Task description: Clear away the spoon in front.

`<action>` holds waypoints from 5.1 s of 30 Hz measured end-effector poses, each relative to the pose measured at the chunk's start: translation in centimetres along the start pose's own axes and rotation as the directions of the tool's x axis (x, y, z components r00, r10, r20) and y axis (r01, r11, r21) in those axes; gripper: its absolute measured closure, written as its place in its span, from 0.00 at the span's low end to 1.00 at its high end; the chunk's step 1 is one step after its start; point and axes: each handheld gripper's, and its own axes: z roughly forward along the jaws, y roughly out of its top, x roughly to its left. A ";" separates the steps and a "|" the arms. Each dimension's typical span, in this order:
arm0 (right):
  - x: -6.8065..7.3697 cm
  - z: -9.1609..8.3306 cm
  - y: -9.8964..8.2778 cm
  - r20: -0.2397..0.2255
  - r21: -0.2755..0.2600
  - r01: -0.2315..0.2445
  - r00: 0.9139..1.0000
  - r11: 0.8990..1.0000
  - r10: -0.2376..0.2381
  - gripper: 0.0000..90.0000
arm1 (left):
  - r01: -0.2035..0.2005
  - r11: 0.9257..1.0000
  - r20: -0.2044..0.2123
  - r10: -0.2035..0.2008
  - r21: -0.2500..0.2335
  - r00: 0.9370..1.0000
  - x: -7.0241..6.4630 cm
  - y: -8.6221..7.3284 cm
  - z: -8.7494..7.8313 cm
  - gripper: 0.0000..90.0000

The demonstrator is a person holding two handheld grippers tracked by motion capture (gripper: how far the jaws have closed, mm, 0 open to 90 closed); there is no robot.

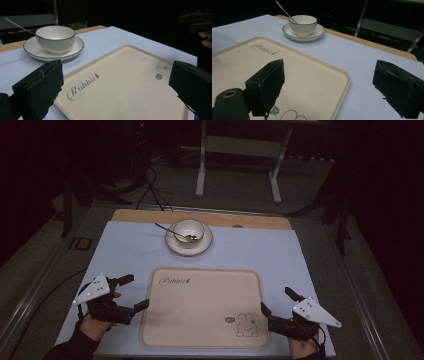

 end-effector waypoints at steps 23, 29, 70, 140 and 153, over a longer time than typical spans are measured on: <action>0.5 -0.2 0.1 -0.036 -0.031 0.021 0.999 0.999 -0.022 0.11 | -0.012 0.998 0.160 0.001 0.070 0.987 -1.3 2.6 0.6 0.00; 0.6 -0.1 0.1 -0.041 -0.031 0.023 0.999 0.999 -0.024 0.11 | -0.074 0.996 0.158 0.066 0.047 0.985 -1.7 4.8 0.9 0.01; 0.7 0.0 0.1 -0.059 -0.028 0.029 0.998 0.999 -0.031 0.11 | 0.209 0.978 -0.157 -0.206 0.003 0.966 9.9 7.4 10.1 0.16; 0.7 0.1 -0.1 -0.088 -0.001 0.018 0.996 1.000 -0.018 0.11 | 0.505 0.791 -0.409 -0.612 -0.346 0.677 12.6 5.7 17.1 0.99; 0.7 0.1 -0.1 -0.085 -0.004 0.018 0.996 1.000 -0.018 0.11 | 0.439 0.834 -0.406 -0.548 -0.336 0.731 11.8 7.9 15.6 1.00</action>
